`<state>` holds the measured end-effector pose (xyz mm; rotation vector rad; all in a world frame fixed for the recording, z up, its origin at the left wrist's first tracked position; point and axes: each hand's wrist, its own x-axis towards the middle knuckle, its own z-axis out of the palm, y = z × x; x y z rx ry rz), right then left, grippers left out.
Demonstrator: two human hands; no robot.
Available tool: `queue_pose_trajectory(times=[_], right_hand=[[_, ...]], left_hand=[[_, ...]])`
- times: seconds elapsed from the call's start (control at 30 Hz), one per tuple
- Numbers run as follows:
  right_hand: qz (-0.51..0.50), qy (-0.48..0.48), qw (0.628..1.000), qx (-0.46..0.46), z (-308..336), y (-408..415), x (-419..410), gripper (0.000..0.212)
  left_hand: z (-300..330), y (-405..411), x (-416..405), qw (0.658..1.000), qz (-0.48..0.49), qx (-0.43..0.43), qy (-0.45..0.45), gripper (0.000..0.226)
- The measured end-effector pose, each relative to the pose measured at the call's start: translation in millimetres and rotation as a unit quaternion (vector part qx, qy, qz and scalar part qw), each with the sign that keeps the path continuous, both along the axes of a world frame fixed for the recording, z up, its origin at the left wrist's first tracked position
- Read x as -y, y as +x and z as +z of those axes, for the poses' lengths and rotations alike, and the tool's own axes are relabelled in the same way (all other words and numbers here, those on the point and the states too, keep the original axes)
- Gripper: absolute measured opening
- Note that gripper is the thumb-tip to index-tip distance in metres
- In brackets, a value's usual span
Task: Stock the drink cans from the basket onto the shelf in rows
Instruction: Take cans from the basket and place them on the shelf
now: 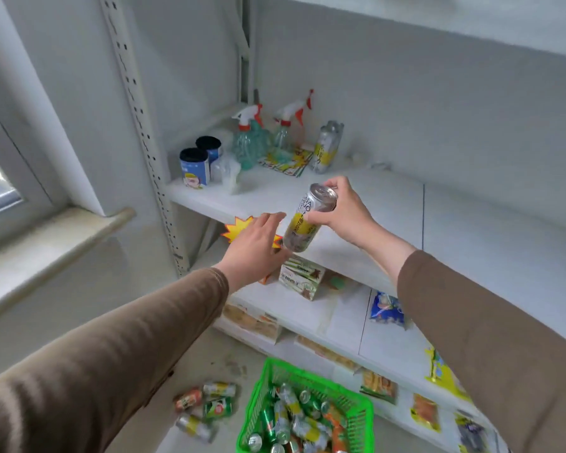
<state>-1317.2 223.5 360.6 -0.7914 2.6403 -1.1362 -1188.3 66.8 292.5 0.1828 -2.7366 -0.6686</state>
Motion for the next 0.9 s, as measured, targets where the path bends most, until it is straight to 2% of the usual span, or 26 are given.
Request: queue_pose_trajectory(times=[0.1,0.23,0.47,0.67,0.9], right_hand=[[-0.019,-0.024,0.999,0.02,-9.2,-46.7,23.2,0.076],[-0.048,-0.049,0.997,0.029,-26.4,-94.8,48.2,0.067],[-0.075,-0.09,0.993,0.02,-52.3,-150.6,80.8,0.063],[-0.154,-0.122,0.98,0.017,-81.0,-174.0,106.0,0.073],[-0.229,-0.13,0.963,0.05,-110.6,-207.3,138.0,0.056]], left_hand=[[1.9,-38.5,13.8,1.0,0.011,0.026,-0.008,0.079],[-3.2,-82.4,28.6,0.997,0.042,0.061,-0.011,0.081],[-12.5,-143.5,56.4,0.997,0.036,0.069,-0.015,0.079],[-16.0,-193.7,79.4,0.997,0.019,0.075,-0.017,0.079],[-26.4,-237.8,100.3,0.996,-0.007,0.088,-0.028,0.08]])
